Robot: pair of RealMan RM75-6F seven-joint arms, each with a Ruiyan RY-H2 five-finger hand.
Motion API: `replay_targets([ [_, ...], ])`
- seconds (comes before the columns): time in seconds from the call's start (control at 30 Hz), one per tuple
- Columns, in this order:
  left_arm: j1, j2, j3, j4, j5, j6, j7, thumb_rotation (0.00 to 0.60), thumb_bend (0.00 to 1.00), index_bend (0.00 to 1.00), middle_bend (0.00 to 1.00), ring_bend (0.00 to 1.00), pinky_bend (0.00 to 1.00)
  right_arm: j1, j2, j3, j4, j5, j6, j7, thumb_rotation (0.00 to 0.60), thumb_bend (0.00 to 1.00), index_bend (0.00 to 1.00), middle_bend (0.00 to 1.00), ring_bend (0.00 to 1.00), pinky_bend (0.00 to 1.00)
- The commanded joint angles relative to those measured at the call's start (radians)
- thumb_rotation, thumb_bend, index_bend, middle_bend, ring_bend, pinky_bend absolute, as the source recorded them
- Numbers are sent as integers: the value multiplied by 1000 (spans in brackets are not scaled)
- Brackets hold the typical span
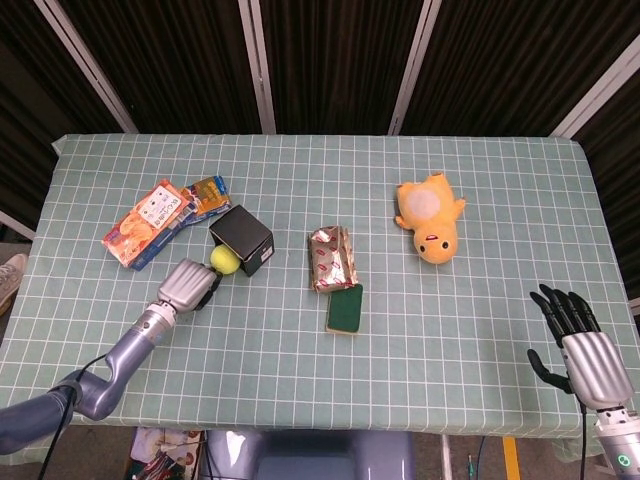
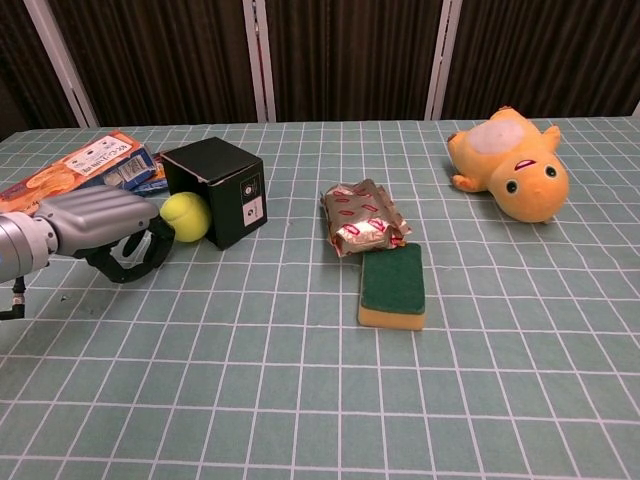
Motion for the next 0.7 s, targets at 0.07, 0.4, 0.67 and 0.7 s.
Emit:
replay_targets([
  [0.07,-8,-6,0,5,4,4,-9,600,435,500,451,489,625,1,1,0,-1,4,-7,1,600,429,0,0,0,0],
  [0.4,-14,-4,11,7,35,53,-50,600,427,494,448,466,449,4,4,1,-2,9,-14,4,600,429,0,0,0,0],
  [0.67,-17,-2,18,15,26,51,-55,600,423,436,347,266,346,-1,7,4,-2,9,-3,11,600,429,0,0,0,0],
  [0.7,-17,-1,18,15,20,45,-50,600,422,430,326,235,334,-1,7,4,-1,9,-1,12,600,429,0,0,0,0],
])
